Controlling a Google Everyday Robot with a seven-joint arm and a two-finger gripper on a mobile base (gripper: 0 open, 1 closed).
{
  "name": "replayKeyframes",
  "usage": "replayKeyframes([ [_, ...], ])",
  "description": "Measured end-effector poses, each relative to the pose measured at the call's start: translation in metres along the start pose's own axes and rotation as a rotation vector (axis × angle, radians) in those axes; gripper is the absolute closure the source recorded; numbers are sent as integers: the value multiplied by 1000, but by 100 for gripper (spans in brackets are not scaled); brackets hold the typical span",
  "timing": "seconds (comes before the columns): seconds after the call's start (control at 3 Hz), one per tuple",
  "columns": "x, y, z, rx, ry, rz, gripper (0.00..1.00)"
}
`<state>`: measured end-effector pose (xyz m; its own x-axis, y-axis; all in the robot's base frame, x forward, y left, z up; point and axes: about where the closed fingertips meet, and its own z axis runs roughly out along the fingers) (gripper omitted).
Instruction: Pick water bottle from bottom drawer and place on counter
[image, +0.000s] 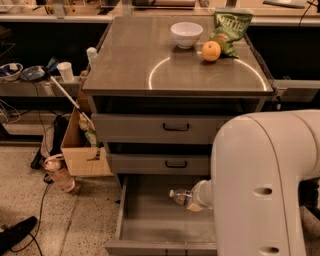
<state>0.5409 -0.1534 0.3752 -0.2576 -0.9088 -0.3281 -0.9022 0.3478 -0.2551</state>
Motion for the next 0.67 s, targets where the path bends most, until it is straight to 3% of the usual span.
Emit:
replayKeyframes([
  [0.33,-1,-5,-9,22,-13,9,100],
  [0.67,-11,-13,-17,30,-56,-32,100],
])
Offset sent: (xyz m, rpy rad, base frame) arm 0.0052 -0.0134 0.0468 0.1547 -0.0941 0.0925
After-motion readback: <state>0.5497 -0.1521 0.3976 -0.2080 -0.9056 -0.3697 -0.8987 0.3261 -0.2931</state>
